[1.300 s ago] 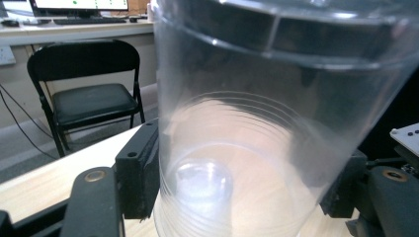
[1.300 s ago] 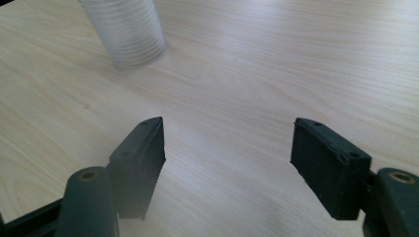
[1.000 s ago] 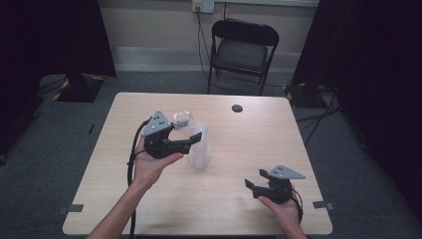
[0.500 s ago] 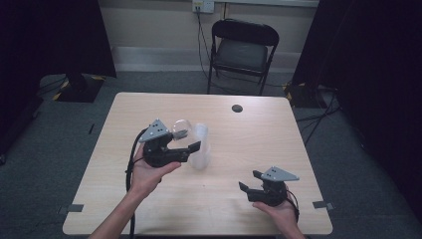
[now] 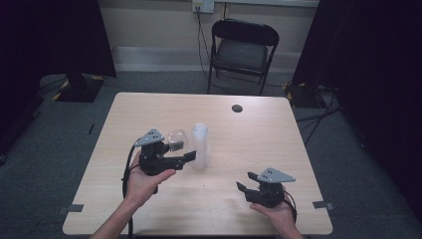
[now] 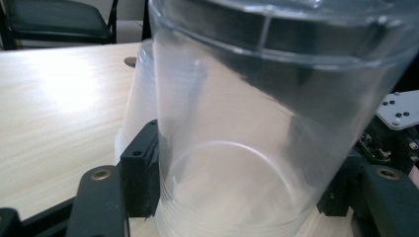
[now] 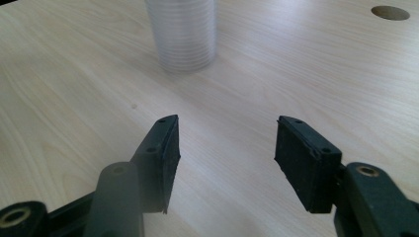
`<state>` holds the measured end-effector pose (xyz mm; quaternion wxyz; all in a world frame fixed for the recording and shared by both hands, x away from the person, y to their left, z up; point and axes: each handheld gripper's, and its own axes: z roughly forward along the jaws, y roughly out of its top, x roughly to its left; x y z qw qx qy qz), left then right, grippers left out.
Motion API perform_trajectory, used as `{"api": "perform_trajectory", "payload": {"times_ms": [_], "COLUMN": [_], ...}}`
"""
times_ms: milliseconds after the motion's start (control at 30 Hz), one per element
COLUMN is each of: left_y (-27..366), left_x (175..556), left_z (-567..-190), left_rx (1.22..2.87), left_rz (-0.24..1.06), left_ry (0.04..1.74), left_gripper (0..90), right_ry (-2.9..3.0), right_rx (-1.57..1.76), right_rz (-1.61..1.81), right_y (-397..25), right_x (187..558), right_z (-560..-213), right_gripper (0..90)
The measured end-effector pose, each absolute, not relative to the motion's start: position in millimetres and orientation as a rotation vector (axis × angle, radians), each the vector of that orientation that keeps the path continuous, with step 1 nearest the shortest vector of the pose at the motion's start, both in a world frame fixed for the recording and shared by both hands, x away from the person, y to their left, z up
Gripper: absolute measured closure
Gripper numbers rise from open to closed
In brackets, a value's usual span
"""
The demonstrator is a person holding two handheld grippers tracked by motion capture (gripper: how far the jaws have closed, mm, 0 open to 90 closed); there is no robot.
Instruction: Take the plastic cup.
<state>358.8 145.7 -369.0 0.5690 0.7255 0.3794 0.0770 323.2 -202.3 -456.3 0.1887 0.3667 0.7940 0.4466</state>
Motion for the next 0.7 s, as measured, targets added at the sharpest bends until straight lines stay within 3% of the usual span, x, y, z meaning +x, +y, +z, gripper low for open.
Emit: {"api": "perform_trajectory", "payload": {"times_ms": [133, 700], "left_y": [146.7, 147.6], "left_x": [360.5, 362.9], "left_z": [-371.8, -383.6], "left_rx": [1.69, 1.701], "left_rz": [0.094, -0.061], "left_ry": [0.908, 0.981], "left_gripper": [34.8, 35.0], "right_ry": [2.245, 2.265], "right_rx": [1.015, 0.802], "right_rz": [1.278, 1.375], "right_y": [-198.1, -157.9], "right_x": [321.3, 313.0], "right_z": [-454.0, -438.6], "right_gripper": [45.1, 57.4]}}
